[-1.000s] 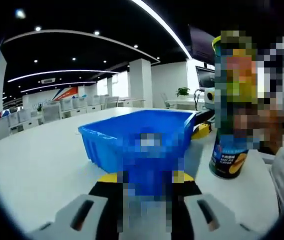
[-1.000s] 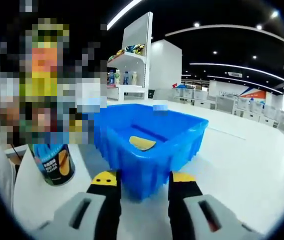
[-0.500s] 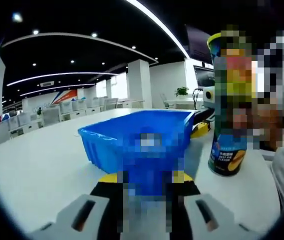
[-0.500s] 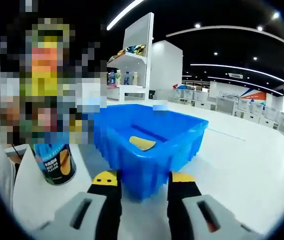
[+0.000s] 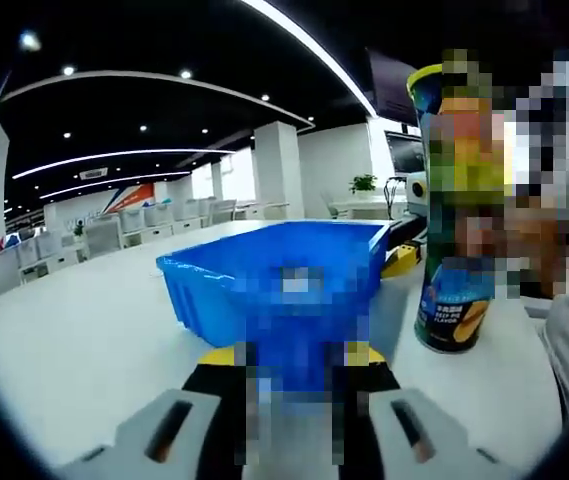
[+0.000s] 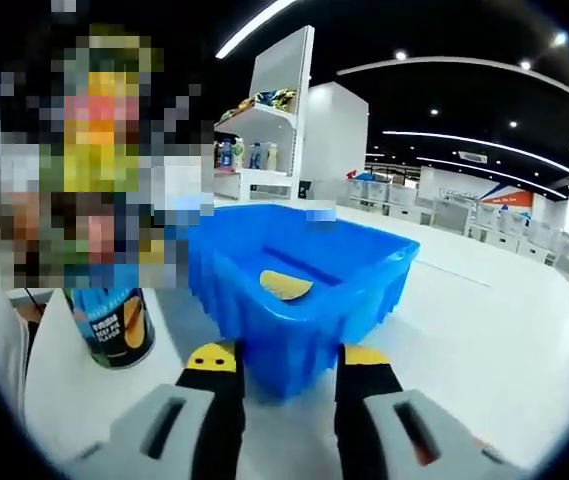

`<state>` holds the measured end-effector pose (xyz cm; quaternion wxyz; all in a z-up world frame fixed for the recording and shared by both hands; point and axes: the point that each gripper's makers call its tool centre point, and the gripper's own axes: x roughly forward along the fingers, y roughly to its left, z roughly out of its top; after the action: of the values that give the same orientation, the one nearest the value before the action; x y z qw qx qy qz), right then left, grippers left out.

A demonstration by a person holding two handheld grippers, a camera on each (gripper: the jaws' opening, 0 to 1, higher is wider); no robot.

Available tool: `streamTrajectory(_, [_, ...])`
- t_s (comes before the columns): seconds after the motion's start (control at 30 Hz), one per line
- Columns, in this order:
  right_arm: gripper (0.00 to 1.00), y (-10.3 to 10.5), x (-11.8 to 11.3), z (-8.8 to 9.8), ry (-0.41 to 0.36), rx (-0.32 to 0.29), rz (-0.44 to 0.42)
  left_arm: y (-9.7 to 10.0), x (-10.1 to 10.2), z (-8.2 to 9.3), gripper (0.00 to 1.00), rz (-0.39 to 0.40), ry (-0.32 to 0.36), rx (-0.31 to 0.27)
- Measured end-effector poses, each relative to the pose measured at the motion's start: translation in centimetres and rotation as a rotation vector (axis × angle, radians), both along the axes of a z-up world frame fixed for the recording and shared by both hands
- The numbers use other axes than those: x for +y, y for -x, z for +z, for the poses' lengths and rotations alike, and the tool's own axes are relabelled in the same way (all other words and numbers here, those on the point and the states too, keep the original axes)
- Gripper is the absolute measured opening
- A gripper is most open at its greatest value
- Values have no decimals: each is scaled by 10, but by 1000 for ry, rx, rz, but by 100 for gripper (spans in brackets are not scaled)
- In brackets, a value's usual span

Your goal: Open the lid of the chip container on the table, take out the chips, place them into the box in front of the container, and close the lid

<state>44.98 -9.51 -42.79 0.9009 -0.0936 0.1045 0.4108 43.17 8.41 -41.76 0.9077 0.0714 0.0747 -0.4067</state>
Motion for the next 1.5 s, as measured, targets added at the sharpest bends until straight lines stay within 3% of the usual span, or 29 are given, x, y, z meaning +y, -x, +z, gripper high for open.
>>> streamTrajectory(0.33, [33,-10,-3,12,-4,-42,-7,-8,-2,9,30,-1,-2,-26])
streamTrajectory(0.9, [33,-41,-4,46,10,-89,-18,-34,-1,46,30,-5,-21,-84])
streamTrajectory(1.2, [33,-54,-1,55,40,-111,-26,-51,-2,51,30,2,-32,-96])
streamTrajectory(1.5, [34,-80,-4,57,45,-113,-36,-73,-4,51,30,4,-33,-86])
